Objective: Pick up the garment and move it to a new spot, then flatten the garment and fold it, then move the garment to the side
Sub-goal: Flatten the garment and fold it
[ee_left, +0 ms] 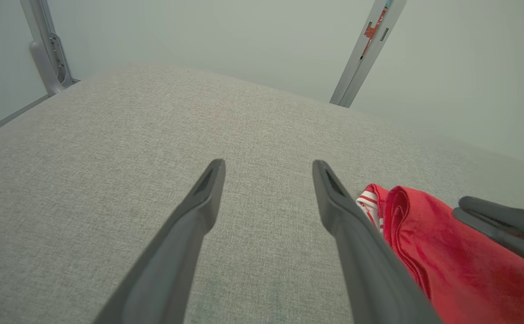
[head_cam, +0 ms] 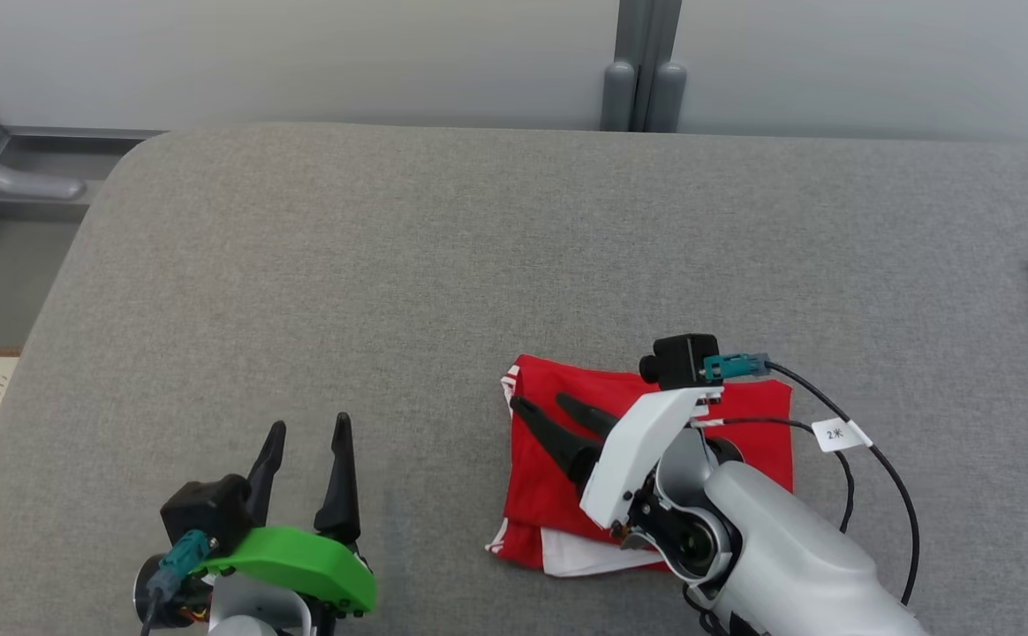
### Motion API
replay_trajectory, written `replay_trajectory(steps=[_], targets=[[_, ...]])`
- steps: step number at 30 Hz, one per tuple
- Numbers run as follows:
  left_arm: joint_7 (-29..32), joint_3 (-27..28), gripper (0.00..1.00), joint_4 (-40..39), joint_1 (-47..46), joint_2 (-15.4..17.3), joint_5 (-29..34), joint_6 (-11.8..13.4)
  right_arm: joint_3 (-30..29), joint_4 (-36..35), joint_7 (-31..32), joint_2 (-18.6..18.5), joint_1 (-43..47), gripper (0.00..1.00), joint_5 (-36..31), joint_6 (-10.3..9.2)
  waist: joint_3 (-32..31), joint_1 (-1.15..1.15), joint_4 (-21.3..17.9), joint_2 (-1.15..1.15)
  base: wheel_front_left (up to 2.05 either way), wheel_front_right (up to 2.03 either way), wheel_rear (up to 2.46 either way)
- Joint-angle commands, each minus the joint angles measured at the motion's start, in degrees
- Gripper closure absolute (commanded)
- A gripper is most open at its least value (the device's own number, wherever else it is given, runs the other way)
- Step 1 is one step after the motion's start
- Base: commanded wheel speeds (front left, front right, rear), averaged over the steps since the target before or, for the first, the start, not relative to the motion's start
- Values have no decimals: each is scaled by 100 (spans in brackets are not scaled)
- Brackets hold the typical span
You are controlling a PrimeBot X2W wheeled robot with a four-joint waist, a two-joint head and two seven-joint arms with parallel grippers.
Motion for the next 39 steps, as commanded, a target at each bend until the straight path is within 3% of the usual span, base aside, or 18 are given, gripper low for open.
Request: replay_trajectory(steps=[1, 6, 13, 17, 22, 29, 39], targets=[[5, -14, 0, 23, -69, -2, 35, -21, 26, 46, -130, -17, -112, 0, 53, 1, -40, 0, -56, 0, 0, 0, 0], [11, -124, 0, 32, -60, -34, 79, -36, -106, 371, -744, -19, -376, 0, -194, 1, -115, 0, -177, 0, 0, 0, 0], [-8, -296, 0, 79, -160, -80, 194, -70, -774, 1063, -1892, -85, -650, 0, -1681, 0, -279, 0, -360, 0, 0, 0, 0], [-75, -344, 0, 171, -248, -166, 223, -96, -1290, 1055, -2158, -122, -345, 0, -2318, 0, -443, 0, -485, 0, 0, 0, 0], [-252, -213, 0, 314, -237, -273, 203, -99, -2117, 588, -2255, -230, 263, 0, -3205, 0, -585, 0, -635, 0, 0, 0, 0], [-363, 40, 0, 492, 121, -396, 292, -175, -3358, -872, -2253, -55, 1760, 0, -4472, 0, -696, 0, -723, 0, 0, 0, 0], [-356, 332, 0, 233, 526, -440, 709, -127, -3435, -1835, -2201, -16, 2686, 0, -4442, 0, -811, 0, -780, 0, 0, 0, 0]])
